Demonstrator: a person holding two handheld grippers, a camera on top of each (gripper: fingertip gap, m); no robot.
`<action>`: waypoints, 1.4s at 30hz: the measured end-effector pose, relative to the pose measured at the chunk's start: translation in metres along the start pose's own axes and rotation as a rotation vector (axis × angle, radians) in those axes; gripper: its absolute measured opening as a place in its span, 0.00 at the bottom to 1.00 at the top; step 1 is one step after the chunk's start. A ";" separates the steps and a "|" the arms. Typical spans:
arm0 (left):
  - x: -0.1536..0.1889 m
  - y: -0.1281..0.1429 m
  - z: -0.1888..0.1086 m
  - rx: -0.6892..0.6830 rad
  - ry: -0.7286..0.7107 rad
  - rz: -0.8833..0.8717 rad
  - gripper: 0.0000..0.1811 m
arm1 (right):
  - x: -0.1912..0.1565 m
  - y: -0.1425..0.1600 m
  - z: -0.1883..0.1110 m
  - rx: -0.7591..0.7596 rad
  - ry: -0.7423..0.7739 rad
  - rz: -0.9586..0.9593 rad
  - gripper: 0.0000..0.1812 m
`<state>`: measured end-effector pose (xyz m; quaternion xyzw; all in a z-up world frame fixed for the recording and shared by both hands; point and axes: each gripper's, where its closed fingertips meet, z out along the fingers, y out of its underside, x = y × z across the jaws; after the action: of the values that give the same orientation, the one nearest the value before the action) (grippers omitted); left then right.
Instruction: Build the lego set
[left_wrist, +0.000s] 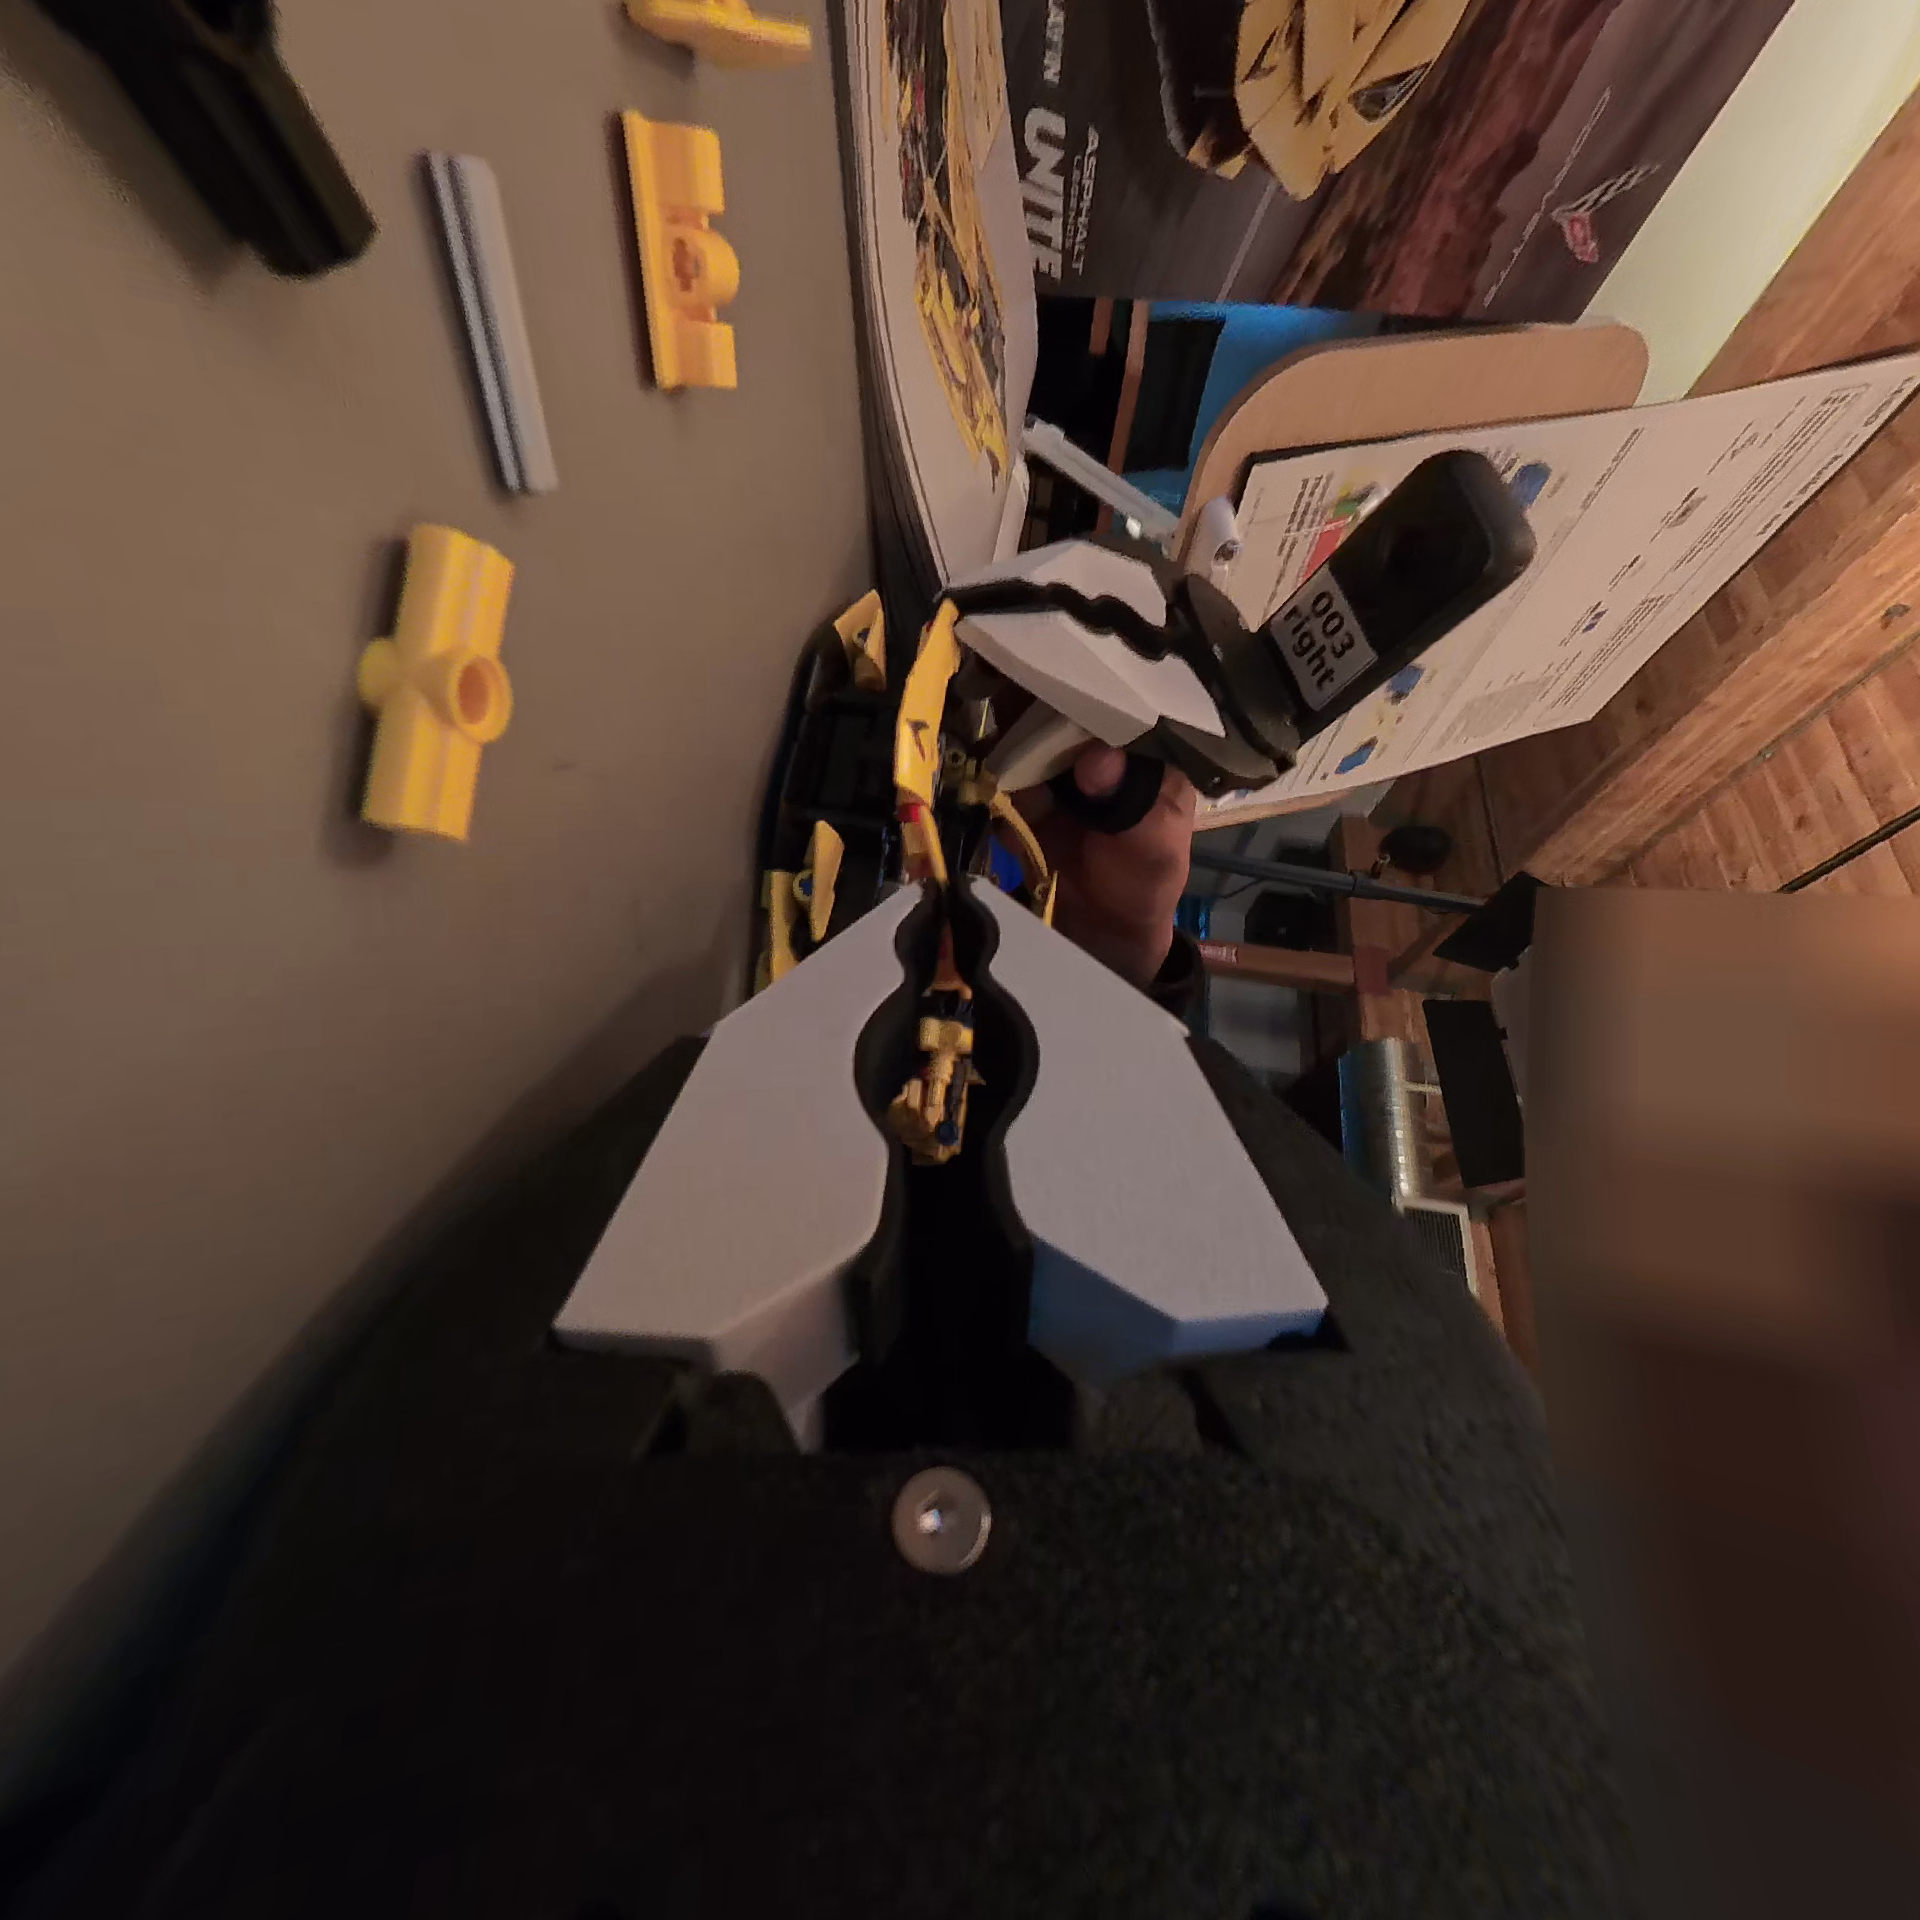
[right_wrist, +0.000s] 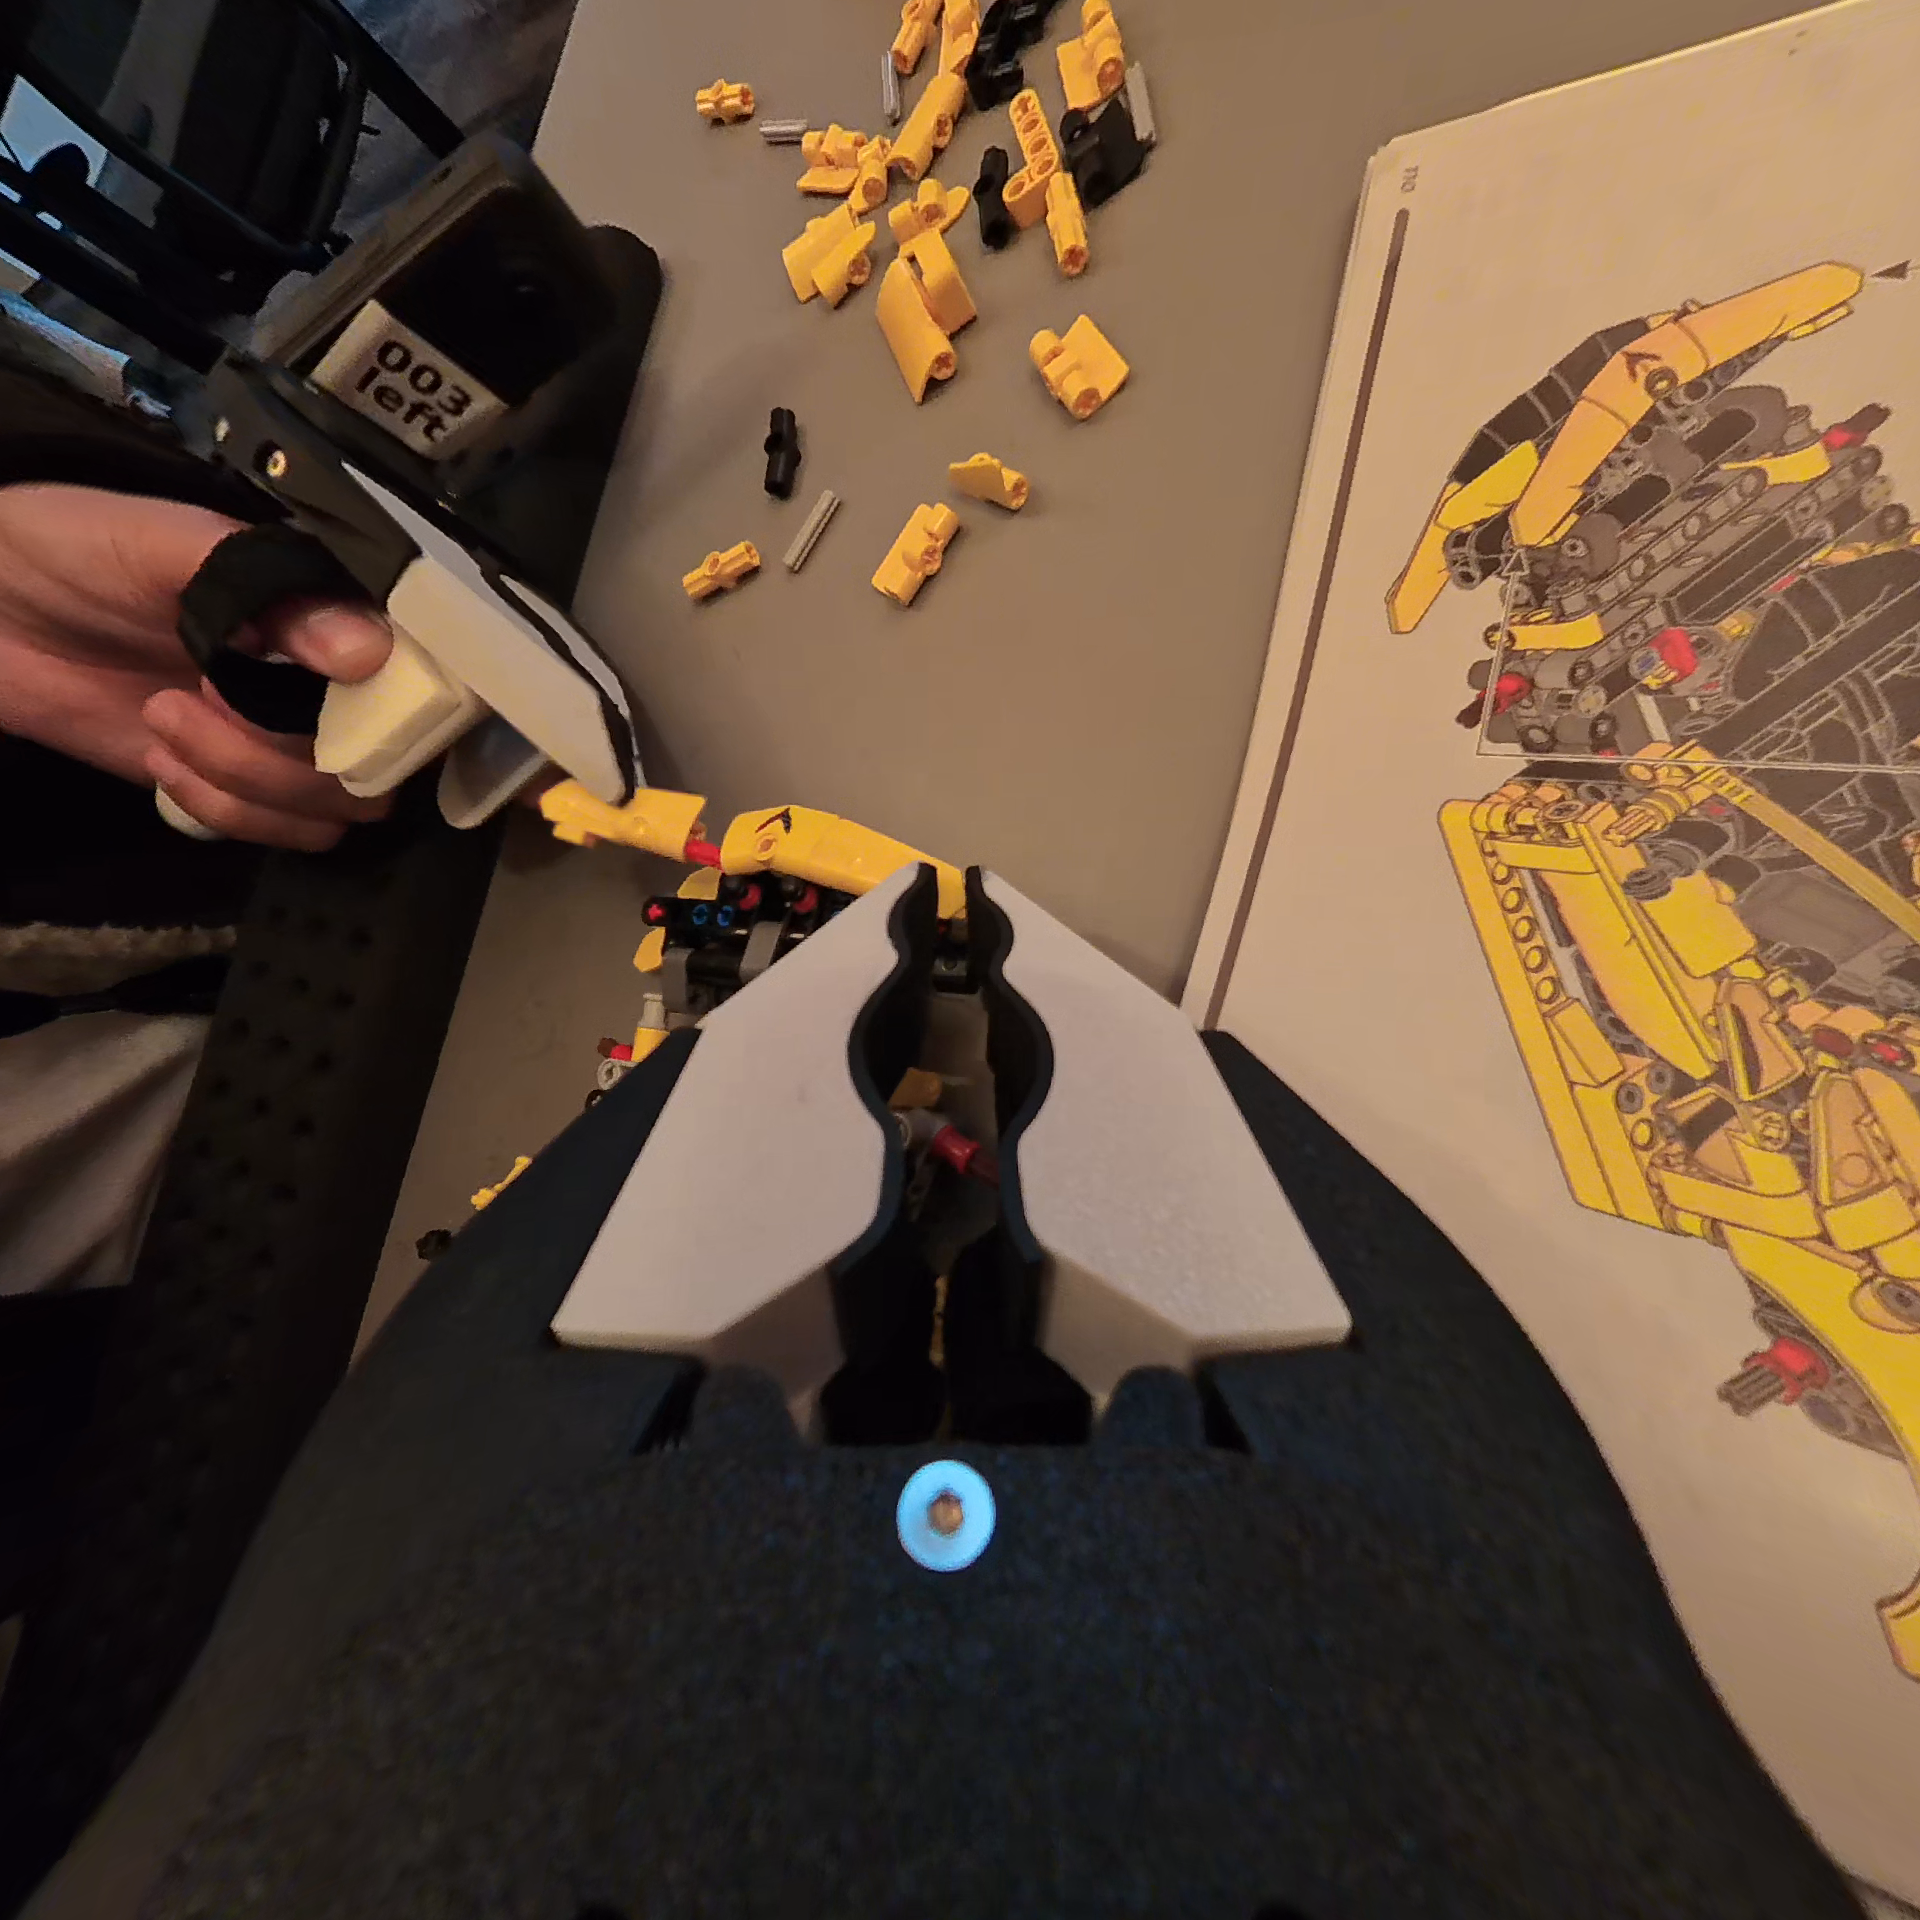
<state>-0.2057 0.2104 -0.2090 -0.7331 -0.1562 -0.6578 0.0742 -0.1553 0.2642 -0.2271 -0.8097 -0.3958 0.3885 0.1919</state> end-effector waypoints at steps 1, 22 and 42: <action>-0.001 0.000 0.000 0.011 -0.006 0.010 0.01 | 0.000 0.000 0.000 0.002 -0.003 0.004 0.02; 0.002 0.015 -0.018 -0.093 -0.178 0.391 0.01 | -0.002 0.000 0.001 0.008 -0.023 -0.001 0.02; -0.048 0.016 -0.039 -0.620 -0.624 1.502 0.08 | -0.003 0.000 0.001 0.002 -0.009 -0.021 0.02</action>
<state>-0.2410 0.1768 -0.2504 -0.7761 0.5417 -0.2167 0.2394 -0.1568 0.2618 -0.2264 -0.8035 -0.4049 0.3906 0.1948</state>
